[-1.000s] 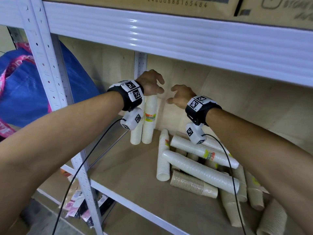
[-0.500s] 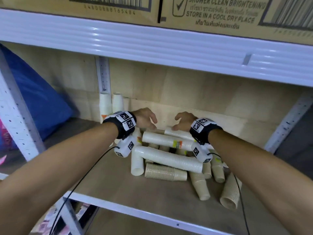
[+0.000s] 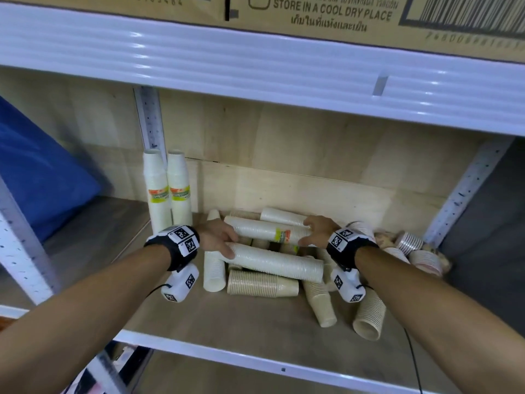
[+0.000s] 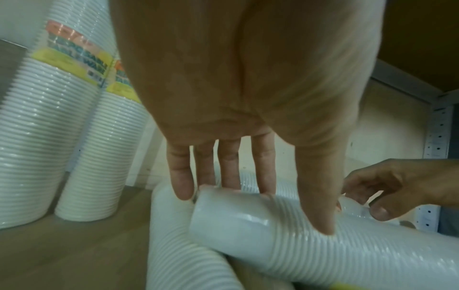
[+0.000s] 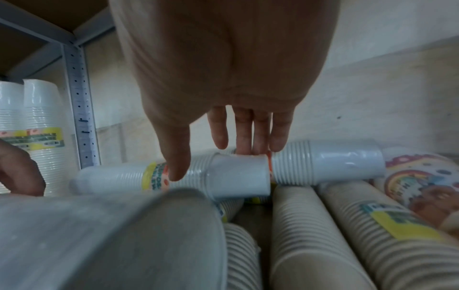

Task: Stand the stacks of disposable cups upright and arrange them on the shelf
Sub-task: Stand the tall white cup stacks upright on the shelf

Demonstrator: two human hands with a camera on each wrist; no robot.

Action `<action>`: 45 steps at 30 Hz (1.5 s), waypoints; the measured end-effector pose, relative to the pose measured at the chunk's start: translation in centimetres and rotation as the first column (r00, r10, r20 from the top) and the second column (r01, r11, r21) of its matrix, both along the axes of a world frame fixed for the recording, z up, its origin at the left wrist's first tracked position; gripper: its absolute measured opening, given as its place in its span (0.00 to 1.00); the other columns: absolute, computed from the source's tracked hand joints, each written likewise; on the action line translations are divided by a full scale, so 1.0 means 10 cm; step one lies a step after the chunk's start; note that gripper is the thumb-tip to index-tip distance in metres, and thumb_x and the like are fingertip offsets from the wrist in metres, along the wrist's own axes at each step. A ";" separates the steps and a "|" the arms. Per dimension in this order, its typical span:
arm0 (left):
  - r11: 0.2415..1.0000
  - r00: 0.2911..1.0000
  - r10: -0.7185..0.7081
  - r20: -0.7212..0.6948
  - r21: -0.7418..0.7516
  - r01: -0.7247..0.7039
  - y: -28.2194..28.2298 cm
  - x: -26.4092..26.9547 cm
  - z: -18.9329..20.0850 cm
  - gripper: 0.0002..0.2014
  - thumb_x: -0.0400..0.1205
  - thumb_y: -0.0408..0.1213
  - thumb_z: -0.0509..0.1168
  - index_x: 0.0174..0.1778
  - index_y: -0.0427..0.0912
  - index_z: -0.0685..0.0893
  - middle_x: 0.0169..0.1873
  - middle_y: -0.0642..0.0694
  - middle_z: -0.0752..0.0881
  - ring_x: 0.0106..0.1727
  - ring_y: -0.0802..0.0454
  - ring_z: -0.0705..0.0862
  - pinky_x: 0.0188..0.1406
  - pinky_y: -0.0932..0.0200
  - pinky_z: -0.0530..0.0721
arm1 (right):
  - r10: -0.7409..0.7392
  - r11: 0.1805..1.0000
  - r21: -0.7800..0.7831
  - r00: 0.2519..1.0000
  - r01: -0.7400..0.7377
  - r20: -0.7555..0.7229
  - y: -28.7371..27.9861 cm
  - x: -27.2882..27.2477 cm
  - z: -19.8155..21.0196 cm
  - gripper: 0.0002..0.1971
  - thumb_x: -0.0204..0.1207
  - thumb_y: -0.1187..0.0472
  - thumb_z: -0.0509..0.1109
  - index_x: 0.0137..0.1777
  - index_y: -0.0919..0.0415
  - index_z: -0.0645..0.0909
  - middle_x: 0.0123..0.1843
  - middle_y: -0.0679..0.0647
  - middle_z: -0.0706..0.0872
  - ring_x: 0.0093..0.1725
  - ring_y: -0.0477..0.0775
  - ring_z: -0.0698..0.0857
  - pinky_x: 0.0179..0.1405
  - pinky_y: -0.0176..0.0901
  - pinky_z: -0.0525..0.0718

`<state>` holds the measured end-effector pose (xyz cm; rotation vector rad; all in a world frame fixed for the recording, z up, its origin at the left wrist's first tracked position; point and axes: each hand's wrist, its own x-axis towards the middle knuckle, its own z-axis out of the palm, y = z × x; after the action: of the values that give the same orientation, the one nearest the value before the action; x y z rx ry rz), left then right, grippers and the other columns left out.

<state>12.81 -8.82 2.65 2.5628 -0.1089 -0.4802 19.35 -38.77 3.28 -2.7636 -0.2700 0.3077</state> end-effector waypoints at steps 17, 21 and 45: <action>0.999 0.999 -0.020 -0.038 0.039 0.021 0.03 0.06 -0.14 0.35 0.70 0.43 0.81 0.73 0.47 0.78 0.69 0.52 0.79 0.71 0.53 0.76 0.69 0.59 0.73 | 0.057 0.998 0.024 0.998 -0.056 -0.040 -0.05 -0.01 -0.17 0.34 0.66 0.49 0.81 0.72 0.54 0.76 0.62 0.53 0.83 0.58 0.54 0.83 0.59 0.46 0.81; 0.997 0.999 -0.037 -0.009 0.065 0.037 -0.01 0.02 0.04 0.31 0.70 0.45 0.80 0.70 0.49 0.80 0.66 0.54 0.80 0.67 0.54 0.78 0.60 0.63 0.75 | 0.049 0.999 0.022 0.999 -0.049 -0.006 -0.06 -0.04 -0.06 0.31 0.67 0.49 0.80 0.69 0.54 0.78 0.61 0.52 0.83 0.56 0.54 0.82 0.53 0.42 0.78; 0.937 0.875 0.183 0.447 -0.349 -0.017 0.05 -0.33 1.76 0.17 0.76 0.33 0.77 0.59 0.40 0.83 0.53 0.37 0.82 0.49 0.45 0.86 0.48 0.44 0.91 | 0.080 0.940 0.275 0.912 -0.203 0.402 0.83 -0.19 1.35 0.27 0.76 0.57 0.75 0.74 0.56 0.74 0.74 0.55 0.77 0.72 0.53 0.77 0.58 0.34 0.72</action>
<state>9.55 -8.28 20.26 2.2761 -0.2086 0.2078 17.40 -30.42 16.75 -2.4692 -0.5707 -0.2361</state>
